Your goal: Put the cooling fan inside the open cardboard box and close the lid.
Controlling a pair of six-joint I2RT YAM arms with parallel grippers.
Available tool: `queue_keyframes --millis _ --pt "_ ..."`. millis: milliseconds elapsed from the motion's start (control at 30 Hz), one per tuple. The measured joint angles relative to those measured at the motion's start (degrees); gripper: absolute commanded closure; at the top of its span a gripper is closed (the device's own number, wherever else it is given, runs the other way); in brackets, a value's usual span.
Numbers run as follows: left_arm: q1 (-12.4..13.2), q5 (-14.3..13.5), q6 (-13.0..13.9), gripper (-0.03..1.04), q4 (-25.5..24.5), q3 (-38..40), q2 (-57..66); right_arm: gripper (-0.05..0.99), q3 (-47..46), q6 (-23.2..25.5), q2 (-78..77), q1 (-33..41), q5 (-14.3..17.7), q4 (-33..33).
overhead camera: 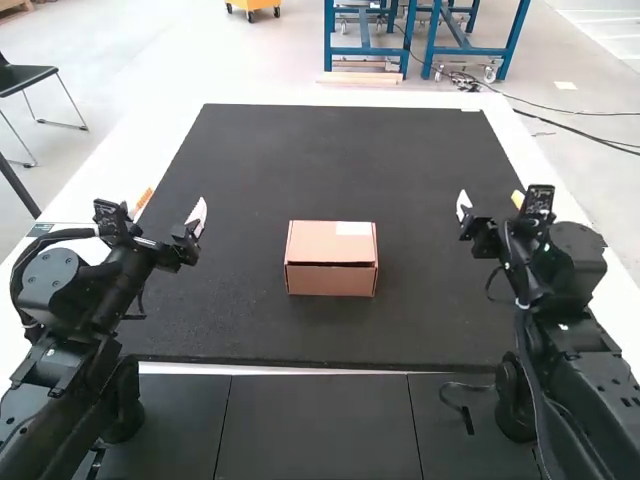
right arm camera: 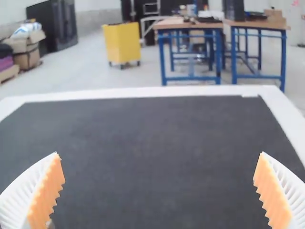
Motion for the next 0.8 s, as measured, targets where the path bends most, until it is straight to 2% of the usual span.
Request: queue_keyframes --millis 100,167,233,300,400,500,800 --pt "0.00 0.20 -0.85 0.05 -0.90 0.00 -0.02 0.03 -3.10 0.37 -4.96 0.00 0.76 -1.25" --pt "0.04 0.35 -1.29 0.05 -2.69 0.00 -0.02 0.03 -3.45 0.46 -9.25 0.00 1.29 -6.75" --pt "0.48 0.59 -1.57 0.05 -4.28 0.00 -0.02 0.03 -3.45 0.66 -13.57 -0.02 1.55 -9.35" --pt "1.42 1.55 -2.12 0.05 -5.90 0.00 -0.02 0.03 -3.39 0.63 -15.23 -0.02 1.73 -10.19" --pt "3.23 3.43 -3.02 0.05 -8.57 0.00 -0.02 0.03 -3.41 0.37 -15.17 0.00 1.92 -16.13" --pt "4.61 4.28 -2.62 0.05 -10.84 0.00 -0.02 0.02 -3.41 0.48 -15.17 0.11 2.14 -19.91" --pt "5.25 5.07 -1.66 0.05 -11.04 0.00 -0.02 0.03 -3.41 1.86 -15.12 0.44 2.58 -20.17"
